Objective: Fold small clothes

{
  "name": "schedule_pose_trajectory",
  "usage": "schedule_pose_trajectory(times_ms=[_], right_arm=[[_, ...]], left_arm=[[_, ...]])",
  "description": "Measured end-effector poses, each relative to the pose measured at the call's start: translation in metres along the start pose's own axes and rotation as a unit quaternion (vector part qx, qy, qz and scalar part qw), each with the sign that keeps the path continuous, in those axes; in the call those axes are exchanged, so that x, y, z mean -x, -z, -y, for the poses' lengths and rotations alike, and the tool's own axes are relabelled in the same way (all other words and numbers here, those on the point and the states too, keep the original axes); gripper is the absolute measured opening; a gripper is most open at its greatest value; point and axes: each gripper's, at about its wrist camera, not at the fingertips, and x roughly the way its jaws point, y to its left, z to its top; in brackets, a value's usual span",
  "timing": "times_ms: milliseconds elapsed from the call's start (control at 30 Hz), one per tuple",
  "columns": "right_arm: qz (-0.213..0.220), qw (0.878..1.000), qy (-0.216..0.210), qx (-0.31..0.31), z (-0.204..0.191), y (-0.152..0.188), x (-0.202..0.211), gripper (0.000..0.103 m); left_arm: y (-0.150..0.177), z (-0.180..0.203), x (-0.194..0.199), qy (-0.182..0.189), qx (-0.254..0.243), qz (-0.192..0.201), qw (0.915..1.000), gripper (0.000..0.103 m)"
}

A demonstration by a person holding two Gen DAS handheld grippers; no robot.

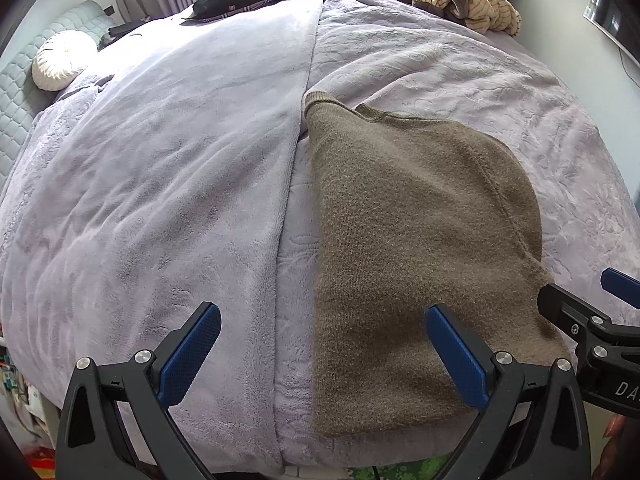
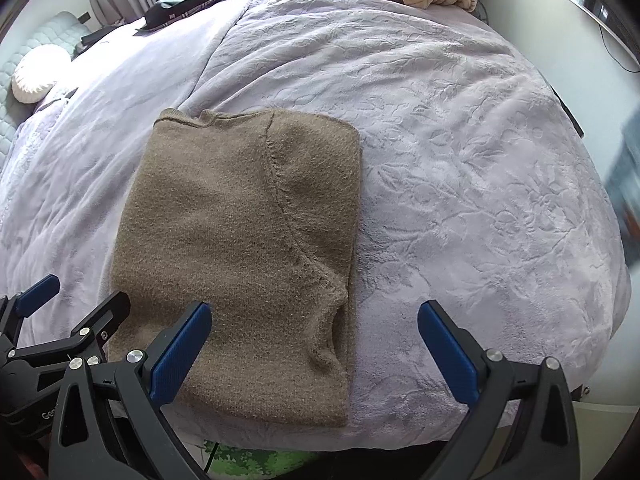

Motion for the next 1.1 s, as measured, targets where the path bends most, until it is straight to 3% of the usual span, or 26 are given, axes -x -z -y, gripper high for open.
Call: schedule_pose_trajectory(times_ms=[1100], right_arm=[[0.002, 1.0, 0.005, 0.003, -0.001, -0.0002, -0.0016, 0.103]], left_arm=[[-0.0024, -0.0036, -0.0045, 0.002, 0.006, -0.001, 1.0, 0.103]])
